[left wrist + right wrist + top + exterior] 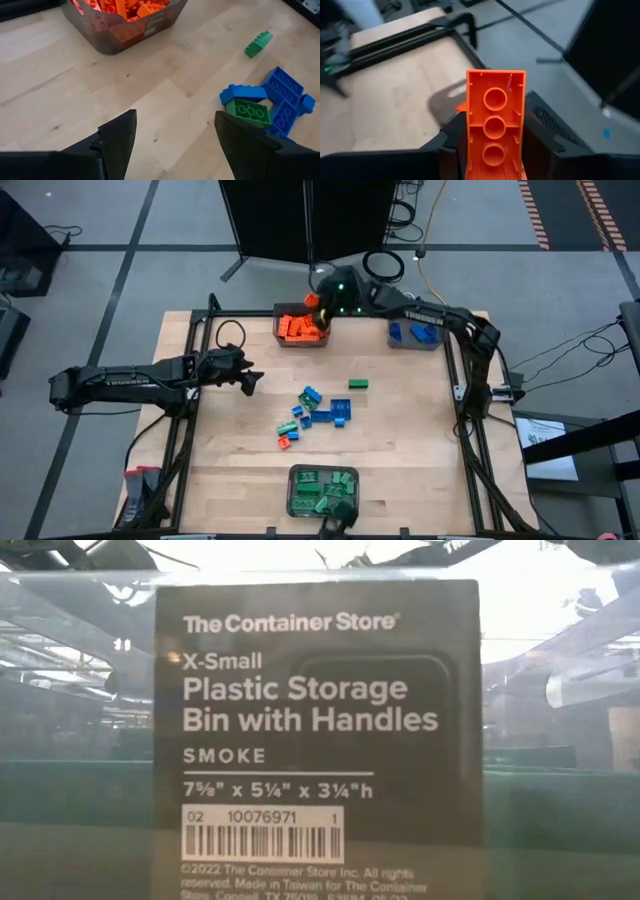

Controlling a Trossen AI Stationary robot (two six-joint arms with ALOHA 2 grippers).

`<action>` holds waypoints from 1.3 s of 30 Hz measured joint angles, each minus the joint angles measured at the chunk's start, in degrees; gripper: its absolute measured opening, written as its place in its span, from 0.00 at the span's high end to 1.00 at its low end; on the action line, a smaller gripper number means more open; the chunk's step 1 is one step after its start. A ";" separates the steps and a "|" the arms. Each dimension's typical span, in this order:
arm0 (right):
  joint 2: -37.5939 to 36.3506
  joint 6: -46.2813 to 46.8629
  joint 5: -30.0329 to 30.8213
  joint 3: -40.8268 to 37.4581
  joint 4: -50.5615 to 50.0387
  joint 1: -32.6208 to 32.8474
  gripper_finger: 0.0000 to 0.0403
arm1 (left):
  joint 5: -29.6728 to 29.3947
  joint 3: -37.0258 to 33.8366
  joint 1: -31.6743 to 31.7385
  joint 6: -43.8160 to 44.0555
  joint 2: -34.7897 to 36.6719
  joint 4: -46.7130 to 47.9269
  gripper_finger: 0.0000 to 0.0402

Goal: Sort blocks
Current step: Put the orange game piece into the top left black bin, then put the blue game piece into the top right black bin

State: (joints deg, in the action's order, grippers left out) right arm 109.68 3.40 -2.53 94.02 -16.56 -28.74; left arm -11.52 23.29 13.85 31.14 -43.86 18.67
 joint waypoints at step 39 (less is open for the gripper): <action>-5.37 -23.78 -17.91 -2.98 -36.22 10.07 0.35 | -2.37 0.00 0.00 -0.24 0.00 0.05 0.33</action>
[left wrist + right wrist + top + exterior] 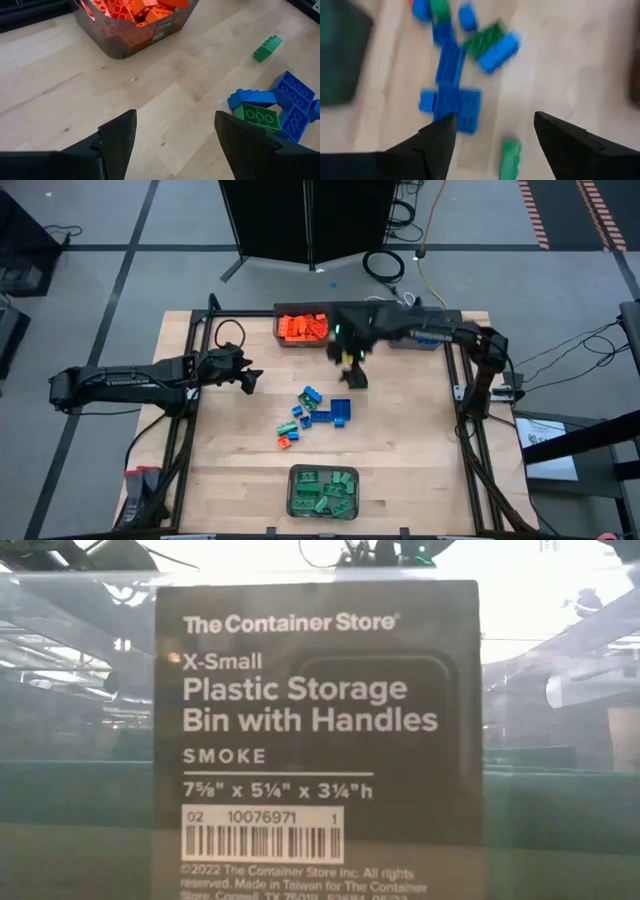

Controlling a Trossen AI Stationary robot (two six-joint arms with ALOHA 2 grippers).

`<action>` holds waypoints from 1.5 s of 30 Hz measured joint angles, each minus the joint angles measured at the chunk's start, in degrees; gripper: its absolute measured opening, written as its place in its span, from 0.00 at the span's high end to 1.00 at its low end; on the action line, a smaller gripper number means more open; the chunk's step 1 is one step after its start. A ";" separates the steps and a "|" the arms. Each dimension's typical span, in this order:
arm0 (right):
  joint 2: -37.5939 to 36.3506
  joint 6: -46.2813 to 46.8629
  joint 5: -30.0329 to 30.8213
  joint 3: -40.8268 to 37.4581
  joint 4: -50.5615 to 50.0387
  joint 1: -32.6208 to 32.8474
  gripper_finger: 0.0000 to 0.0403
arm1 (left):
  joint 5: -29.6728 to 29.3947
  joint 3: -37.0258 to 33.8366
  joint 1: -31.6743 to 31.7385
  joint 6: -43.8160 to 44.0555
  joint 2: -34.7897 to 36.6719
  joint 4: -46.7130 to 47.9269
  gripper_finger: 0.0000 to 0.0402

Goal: Sort blocks
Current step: Put the blue game piece into the top right black bin

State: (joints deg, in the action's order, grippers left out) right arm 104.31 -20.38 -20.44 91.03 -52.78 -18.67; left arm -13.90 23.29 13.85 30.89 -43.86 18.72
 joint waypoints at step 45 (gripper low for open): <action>2.51 10.87 23.34 -23.07 21.12 11.29 0.36 | -0.06 0.00 0.00 0.27 0.00 0.28 0.33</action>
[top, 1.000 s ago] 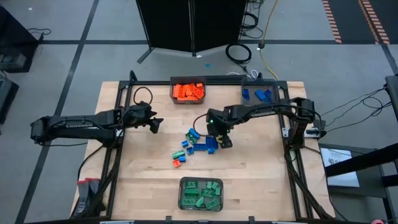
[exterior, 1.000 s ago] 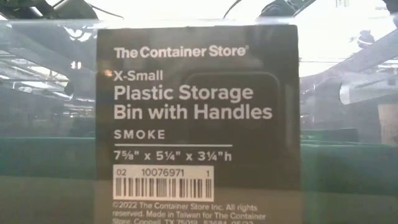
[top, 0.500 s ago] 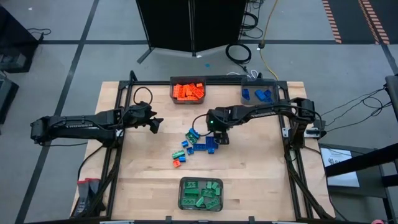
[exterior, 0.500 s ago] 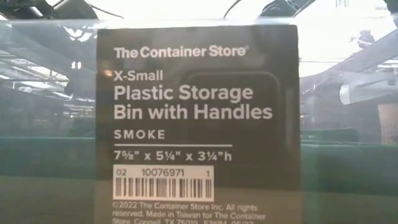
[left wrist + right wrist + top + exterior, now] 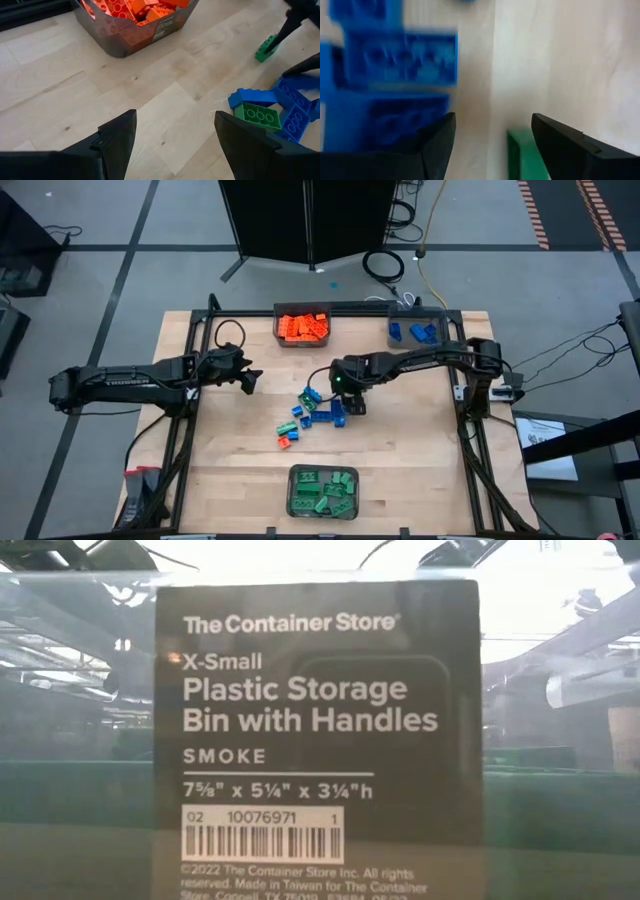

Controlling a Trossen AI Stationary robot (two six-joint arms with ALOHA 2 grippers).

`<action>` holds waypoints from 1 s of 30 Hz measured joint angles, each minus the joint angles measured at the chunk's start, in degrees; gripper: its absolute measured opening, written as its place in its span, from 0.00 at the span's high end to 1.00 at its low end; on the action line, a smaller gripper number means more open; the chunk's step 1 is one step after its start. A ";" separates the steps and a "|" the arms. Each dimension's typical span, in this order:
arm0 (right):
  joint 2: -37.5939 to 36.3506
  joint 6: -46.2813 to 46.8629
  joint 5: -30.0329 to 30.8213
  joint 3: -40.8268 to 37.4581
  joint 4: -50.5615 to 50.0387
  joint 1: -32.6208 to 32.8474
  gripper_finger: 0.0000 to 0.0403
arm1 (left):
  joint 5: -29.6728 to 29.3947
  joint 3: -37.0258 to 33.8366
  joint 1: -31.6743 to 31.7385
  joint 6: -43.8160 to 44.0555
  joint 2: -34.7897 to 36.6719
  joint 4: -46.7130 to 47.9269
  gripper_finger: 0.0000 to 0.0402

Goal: Sort blocks
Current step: Put the blue game piece into the top right black bin

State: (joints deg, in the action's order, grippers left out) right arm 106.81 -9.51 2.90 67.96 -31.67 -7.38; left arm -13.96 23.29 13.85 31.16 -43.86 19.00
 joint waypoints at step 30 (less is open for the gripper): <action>-13.11 -7.55 -13.35 0.00 -8.57 10.29 0.36 | 0.43 0.00 -0.02 -0.07 0.02 0.45 0.33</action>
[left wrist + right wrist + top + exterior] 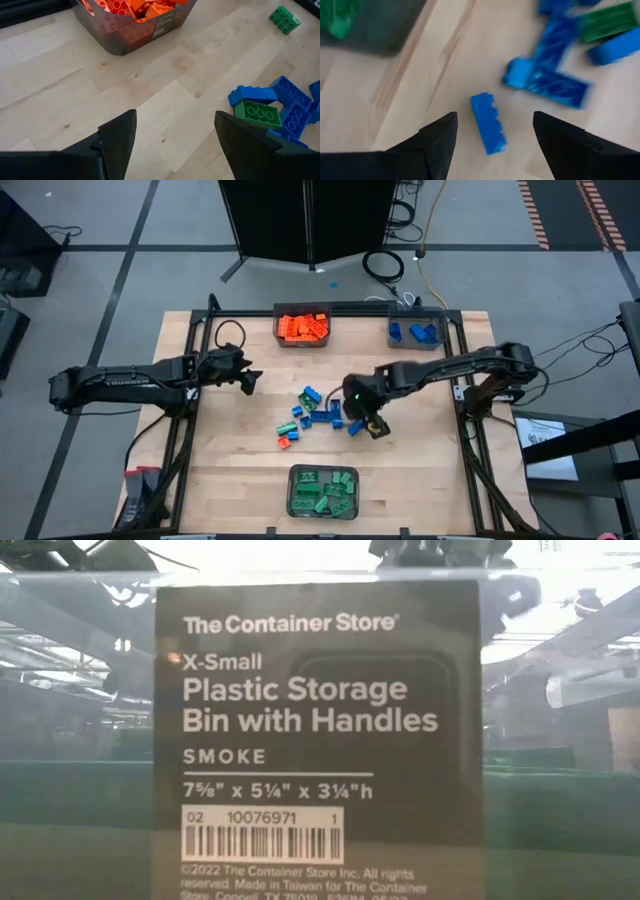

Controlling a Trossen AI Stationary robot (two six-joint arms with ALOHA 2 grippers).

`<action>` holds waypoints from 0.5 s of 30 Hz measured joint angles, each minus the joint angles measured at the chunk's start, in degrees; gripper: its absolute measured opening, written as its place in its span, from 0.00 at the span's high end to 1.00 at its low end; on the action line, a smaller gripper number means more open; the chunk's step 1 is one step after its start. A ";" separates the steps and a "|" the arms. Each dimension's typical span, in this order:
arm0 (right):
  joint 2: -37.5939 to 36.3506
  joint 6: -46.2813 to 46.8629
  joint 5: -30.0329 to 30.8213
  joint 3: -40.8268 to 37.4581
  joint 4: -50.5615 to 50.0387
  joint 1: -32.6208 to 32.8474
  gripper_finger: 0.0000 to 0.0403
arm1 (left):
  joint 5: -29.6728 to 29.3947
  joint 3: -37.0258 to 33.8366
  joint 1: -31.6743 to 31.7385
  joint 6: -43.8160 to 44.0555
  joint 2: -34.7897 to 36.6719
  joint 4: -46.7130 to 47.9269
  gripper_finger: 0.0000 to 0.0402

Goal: Sort blocks
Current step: Put the blue game piece into the top right black bin

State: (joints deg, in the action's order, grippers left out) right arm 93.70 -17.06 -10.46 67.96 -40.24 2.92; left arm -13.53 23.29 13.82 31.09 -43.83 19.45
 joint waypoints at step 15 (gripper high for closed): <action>16.58 -0.43 0.65 0.26 -0.62 2.75 0.64 | 0.01 0.00 0.01 0.02 0.00 0.41 0.33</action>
State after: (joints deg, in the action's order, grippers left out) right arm 110.28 -17.49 -9.81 68.22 -40.86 5.66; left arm -13.52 23.29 13.84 31.11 -43.83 19.87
